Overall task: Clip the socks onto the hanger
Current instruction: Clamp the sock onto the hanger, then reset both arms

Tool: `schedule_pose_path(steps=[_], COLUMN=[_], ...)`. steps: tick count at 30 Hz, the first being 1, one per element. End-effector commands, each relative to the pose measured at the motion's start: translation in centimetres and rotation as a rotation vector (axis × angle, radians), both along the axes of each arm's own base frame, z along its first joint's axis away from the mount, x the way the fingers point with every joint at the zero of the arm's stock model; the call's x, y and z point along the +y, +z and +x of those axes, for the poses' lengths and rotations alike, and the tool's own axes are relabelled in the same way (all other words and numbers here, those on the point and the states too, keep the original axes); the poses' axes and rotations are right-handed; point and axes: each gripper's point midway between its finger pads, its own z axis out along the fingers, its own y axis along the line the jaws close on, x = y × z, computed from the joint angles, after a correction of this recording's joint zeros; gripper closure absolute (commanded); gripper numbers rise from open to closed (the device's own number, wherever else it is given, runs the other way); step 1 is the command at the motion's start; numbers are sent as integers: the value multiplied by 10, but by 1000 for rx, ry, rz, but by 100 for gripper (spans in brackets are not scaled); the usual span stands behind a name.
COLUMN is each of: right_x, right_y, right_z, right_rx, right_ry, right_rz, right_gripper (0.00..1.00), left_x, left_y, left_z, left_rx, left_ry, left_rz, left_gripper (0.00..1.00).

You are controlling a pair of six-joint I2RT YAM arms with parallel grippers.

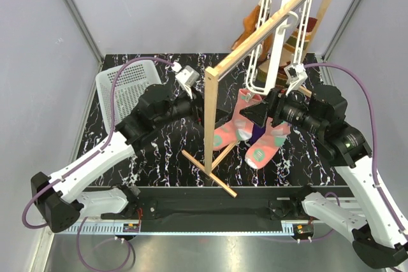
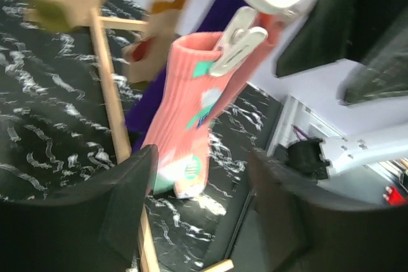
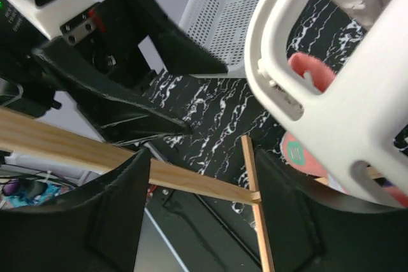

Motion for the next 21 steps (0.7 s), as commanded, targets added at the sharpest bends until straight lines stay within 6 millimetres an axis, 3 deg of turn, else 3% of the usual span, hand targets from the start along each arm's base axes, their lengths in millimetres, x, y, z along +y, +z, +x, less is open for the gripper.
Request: schedule_pose_path(steps=[1, 4, 9, 16, 21], right_x=[-7, -12, -13, -8, -27], right_y=[12, 17, 37, 70, 84], right_z=[-5, -9, -35, -100, -123], right_rx=[-42, -50, -82, -139, -176], right_ry=[-20, -27, 56, 319, 264], right_rz=[-9, -21, -22, 28, 43], right_gripper=[26, 16, 1, 0, 0], left_x=[22, 37, 70, 126, 168], left_y=[36, 35, 22, 11, 7], left_z=[11, 17, 31, 37, 36], left_rx=[-14, 2, 62, 134, 152], left_ry=[117, 176, 338, 548, 717], left_rz=[-70, -56, -7, 1, 8], left_gripper=[1, 1, 1, 1, 1])
